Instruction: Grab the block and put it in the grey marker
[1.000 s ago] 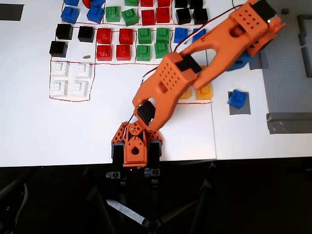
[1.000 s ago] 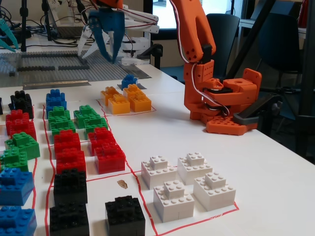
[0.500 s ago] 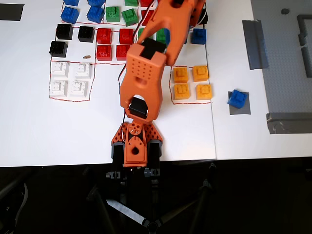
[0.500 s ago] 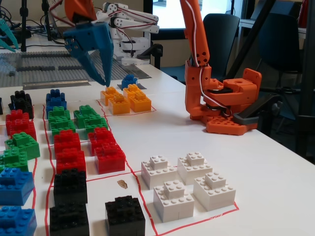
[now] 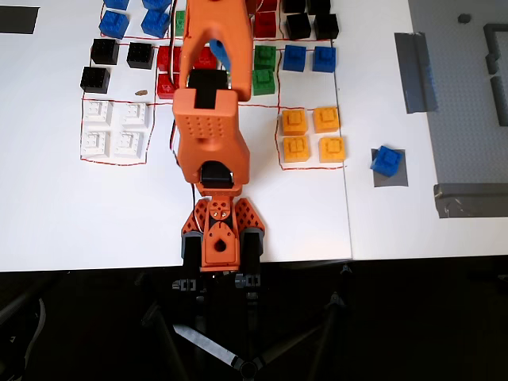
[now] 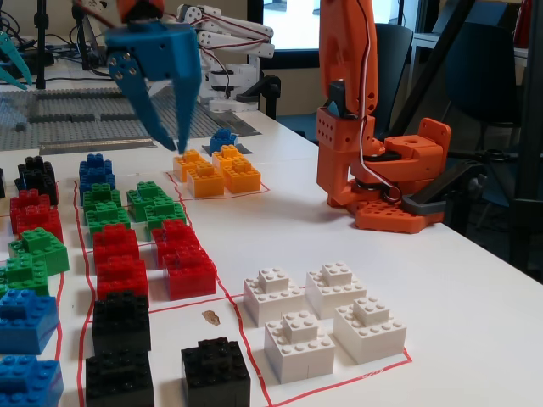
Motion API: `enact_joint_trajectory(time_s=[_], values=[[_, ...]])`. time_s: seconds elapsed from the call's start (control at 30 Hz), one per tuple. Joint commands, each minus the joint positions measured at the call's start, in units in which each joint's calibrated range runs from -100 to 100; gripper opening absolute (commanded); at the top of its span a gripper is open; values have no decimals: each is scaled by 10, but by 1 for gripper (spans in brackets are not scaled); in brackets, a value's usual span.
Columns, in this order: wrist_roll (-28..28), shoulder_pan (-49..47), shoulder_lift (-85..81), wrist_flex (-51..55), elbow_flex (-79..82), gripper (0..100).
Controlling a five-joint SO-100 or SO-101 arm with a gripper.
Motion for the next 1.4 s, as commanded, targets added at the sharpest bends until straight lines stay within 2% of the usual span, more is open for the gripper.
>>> enact_joint_trajectory(time_s=[0.0, 0.33, 0.77, 1.0, 1.37], values=[[-15, -26, -104, -2, -16, 0], [-29, -73, -129, -19, -12, 0], [5, -31, -107, -3, 1, 0], [10, -26, -113, 28, -38, 0], [12, -23, -136, 28, -5, 0]])
